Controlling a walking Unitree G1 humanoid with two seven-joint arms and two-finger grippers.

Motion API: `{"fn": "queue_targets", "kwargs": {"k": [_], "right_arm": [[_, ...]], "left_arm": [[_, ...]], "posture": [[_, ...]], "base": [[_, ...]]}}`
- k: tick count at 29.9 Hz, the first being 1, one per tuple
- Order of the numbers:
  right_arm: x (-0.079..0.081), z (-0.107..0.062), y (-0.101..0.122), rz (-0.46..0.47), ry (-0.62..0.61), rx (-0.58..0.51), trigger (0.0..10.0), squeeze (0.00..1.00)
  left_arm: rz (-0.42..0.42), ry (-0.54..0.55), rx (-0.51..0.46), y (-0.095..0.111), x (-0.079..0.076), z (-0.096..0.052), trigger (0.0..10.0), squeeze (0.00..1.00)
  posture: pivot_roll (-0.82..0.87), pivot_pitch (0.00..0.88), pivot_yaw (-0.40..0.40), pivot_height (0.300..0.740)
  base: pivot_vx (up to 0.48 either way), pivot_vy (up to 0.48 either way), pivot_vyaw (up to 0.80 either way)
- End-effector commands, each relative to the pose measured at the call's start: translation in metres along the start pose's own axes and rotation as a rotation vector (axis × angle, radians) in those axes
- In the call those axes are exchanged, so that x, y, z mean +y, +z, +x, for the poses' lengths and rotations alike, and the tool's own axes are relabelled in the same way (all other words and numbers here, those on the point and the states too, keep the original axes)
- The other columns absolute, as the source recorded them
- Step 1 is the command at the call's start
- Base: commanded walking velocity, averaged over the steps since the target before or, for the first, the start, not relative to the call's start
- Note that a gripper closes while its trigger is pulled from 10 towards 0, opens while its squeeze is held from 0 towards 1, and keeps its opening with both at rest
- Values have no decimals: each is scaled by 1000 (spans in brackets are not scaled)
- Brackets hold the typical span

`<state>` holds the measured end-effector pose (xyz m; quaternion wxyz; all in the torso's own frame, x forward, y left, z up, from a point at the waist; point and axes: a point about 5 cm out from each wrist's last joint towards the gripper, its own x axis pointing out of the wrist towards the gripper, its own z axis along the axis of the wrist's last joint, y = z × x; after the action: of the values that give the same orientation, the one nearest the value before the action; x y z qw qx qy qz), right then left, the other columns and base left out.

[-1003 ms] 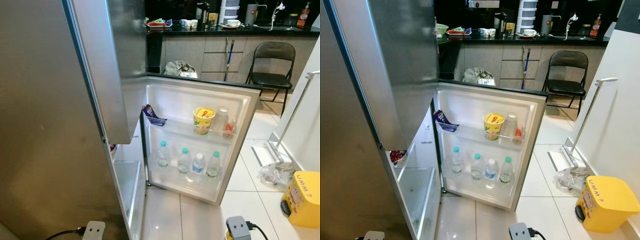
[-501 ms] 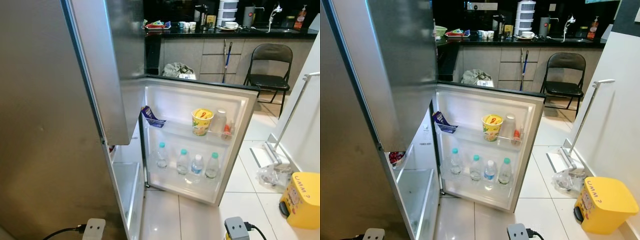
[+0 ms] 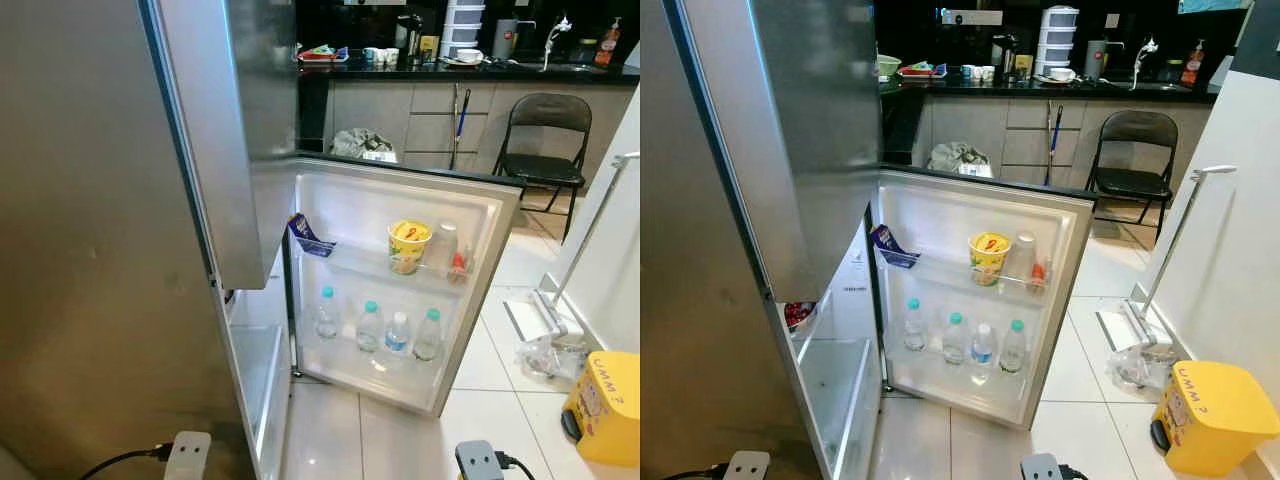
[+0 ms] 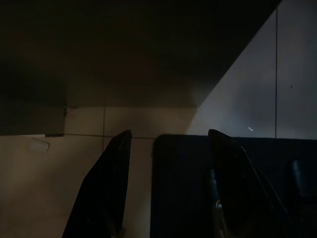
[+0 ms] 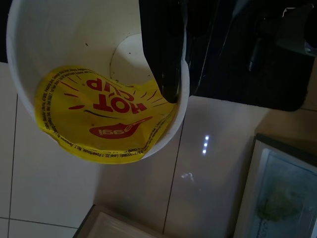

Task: Restocking fridge

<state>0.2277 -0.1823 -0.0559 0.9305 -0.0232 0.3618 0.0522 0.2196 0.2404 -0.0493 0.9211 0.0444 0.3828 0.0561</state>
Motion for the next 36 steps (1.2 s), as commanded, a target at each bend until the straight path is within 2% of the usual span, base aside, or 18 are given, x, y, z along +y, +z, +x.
{"fn": "queue_targets", "kwargs": {"k": [1,6,9,23,32,36], "right_arm": [[-2,-2,-8,24,-28,24,10000,0],[0,-3,-10,45,-31,23,10000,0],[2,-2,-8,-2,-4,33,10000,0],[-6,-5,-14,-20,-12,56,10000,0],[-3,-5,-17,-25,-2,64,10000,0],[-2,-5,-17,-28,2,65,10000,0]], "left_arm": [[11,20,21,-5,10,-2,10000,0],[34,30,48,-12,14,-4,10000,0],[15,31,37,-10,14,-3,10000,0],[0,11,42,-16,-1,-3,10000,0],[-1,21,63,-22,8,-5,10000,0],[-2,23,63,-22,6,-5,10000,0]], "posture": [[-6,30,21,740],[1,31,12,740],[12,42,17,740],[22,26,-5,740],[18,16,0,740],[18,16,0,740]], "base": [[0,0,0],[0,0,0],[0,0,0],[0,0,0],[0,0,0],[0,0,0]]}}
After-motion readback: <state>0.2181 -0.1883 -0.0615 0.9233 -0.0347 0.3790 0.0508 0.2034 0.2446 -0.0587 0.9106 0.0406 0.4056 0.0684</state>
